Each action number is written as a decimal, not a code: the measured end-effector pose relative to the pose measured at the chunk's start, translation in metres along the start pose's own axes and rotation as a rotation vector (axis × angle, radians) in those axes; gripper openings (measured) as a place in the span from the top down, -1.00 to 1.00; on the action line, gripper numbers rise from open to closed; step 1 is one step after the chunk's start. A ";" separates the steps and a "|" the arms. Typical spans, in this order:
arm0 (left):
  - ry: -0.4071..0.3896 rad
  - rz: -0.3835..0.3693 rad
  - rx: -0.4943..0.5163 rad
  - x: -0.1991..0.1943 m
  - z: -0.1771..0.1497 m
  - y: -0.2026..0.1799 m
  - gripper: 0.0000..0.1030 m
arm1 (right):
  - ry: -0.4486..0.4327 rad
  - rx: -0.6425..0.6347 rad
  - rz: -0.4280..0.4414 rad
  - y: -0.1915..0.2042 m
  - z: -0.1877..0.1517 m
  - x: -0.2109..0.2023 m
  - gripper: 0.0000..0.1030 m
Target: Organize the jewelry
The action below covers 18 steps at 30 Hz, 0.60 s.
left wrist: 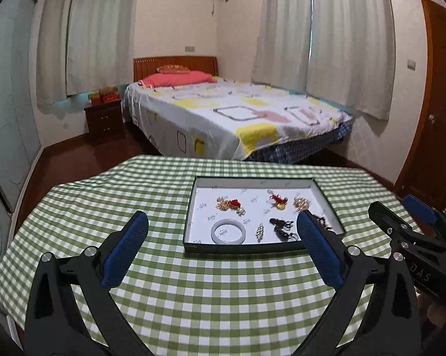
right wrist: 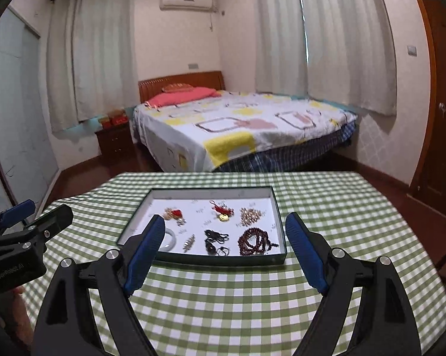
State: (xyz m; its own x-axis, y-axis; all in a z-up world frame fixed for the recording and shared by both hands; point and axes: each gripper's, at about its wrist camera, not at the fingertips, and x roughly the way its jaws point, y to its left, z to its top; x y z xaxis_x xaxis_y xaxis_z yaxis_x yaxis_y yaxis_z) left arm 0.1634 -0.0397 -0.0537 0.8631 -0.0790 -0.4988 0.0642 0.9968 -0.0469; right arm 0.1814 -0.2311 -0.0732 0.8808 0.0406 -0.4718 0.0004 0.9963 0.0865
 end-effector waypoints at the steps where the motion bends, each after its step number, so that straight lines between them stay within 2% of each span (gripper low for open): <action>1: -0.005 -0.004 -0.003 -0.006 0.001 0.000 -0.90 | -0.006 -0.005 0.005 0.002 0.002 -0.007 -0.56; 11: -0.078 -0.002 0.013 -0.069 0.004 0.000 -0.90 | -0.082 -0.053 0.019 0.014 0.014 -0.071 -0.57; 18: -0.108 -0.004 -0.006 -0.091 0.002 0.007 -0.91 | -0.115 -0.071 0.026 0.020 0.013 -0.095 -0.57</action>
State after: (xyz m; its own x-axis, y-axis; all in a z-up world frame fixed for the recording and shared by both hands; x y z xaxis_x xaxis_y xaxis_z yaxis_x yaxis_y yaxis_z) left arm 0.0868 -0.0259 -0.0069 0.9117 -0.0817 -0.4028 0.0653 0.9964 -0.0543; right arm 0.1041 -0.2165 -0.0149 0.9285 0.0610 -0.3662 -0.0527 0.9981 0.0326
